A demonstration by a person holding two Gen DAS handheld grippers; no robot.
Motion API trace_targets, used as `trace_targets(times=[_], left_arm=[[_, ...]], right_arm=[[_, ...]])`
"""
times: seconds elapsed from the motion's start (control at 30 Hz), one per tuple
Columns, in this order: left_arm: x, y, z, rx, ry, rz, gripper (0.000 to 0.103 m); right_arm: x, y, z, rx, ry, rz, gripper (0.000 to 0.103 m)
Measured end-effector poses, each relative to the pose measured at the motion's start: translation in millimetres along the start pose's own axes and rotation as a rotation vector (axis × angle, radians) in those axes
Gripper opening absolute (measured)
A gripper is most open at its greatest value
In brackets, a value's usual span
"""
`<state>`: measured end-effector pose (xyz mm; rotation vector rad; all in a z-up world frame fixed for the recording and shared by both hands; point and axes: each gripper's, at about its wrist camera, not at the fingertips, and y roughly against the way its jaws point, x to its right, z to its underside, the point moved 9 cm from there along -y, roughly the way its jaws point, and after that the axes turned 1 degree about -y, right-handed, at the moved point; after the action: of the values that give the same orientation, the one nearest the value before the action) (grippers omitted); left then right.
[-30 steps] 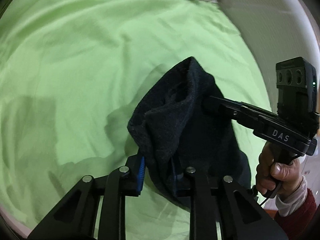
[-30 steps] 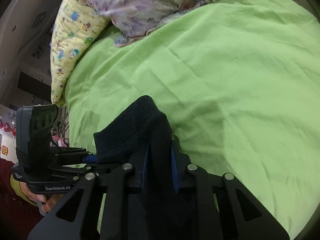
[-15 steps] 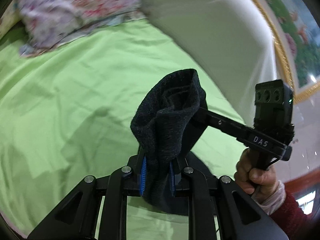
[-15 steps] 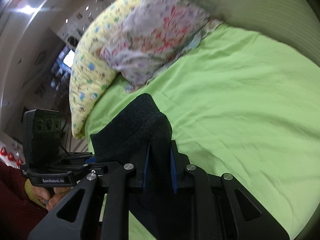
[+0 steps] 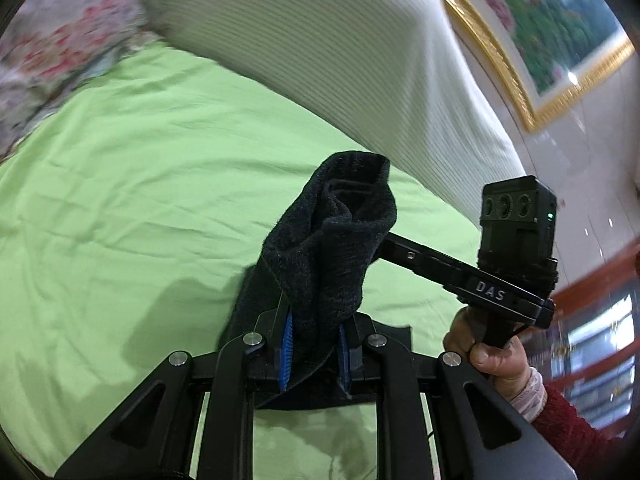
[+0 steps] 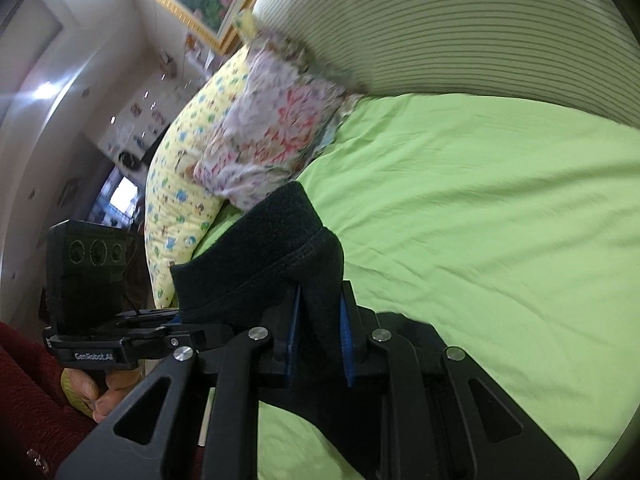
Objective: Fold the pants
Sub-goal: 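Grasp the folded pants end with the left gripper while the right gripper grasps beside it, then lift the held end with both grippers and fold it over the bundle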
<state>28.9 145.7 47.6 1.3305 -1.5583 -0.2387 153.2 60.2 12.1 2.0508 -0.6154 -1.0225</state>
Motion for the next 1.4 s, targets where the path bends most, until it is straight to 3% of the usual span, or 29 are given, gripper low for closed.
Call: trace_targets(times=[0.33, 0.53, 1.13, 1.3, 1.4], left_arm=[[89, -57, 46, -0.138, -0.187, 0.043, 0.017], [119, -90, 68, -0.209, -0.28, 0.042, 0.017], [132, -158, 87, -0.326, -0.352, 0.036, 0.017], [133, -173, 93, -0.366, -0.35, 0.052, 0.021], [137, -182, 96, -0.383, -0.356, 0.064, 0.029]], right_arm=[[53, 56, 40, 0.114, -0.148, 0.045, 0.019], [79, 77, 65, 0.146, -0.213, 0.077, 0.019], [133, 91, 106, 0.132, -0.32, 0.143, 0.019], [145, 95, 117, 0.123, -0.357, 0.207, 0.02], [153, 100, 125, 0.128, -0.407, 0.24, 0.02]])
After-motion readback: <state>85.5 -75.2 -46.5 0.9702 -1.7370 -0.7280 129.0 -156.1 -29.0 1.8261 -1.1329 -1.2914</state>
